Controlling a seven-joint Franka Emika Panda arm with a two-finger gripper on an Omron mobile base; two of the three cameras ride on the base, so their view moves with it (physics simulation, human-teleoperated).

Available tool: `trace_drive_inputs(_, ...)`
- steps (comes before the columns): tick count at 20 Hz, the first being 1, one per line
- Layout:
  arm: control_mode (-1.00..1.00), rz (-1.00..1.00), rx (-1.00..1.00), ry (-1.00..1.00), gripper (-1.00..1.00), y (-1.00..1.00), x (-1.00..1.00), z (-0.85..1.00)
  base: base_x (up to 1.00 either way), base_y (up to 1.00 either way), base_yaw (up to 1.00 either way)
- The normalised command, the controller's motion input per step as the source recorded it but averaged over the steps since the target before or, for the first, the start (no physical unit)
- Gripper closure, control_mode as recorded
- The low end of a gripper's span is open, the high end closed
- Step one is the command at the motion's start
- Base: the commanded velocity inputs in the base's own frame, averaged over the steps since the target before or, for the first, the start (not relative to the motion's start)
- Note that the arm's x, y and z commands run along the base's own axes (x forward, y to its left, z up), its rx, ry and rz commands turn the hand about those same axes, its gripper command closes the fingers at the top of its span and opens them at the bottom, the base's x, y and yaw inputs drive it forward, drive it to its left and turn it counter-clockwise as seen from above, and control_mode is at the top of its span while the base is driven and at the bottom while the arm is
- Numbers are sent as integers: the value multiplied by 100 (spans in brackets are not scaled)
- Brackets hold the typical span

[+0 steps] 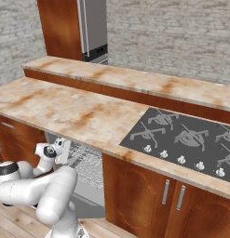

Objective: Open the dishwasher door and pull out the top rack.

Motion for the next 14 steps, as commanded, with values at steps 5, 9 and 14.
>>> trace_drive_inputs(5, -100, 0, -5, 0, -100, 0, 0, -45, 0, 0, 0)
trace_drive_inputs(9, -100, 0, -7, 0, -100, 0, 2, -45, 0, 0, 0)
trace_drive_inputs(14, -100, 0, -7, 0, -100, 0, 6, -47, 0, 0, 0)
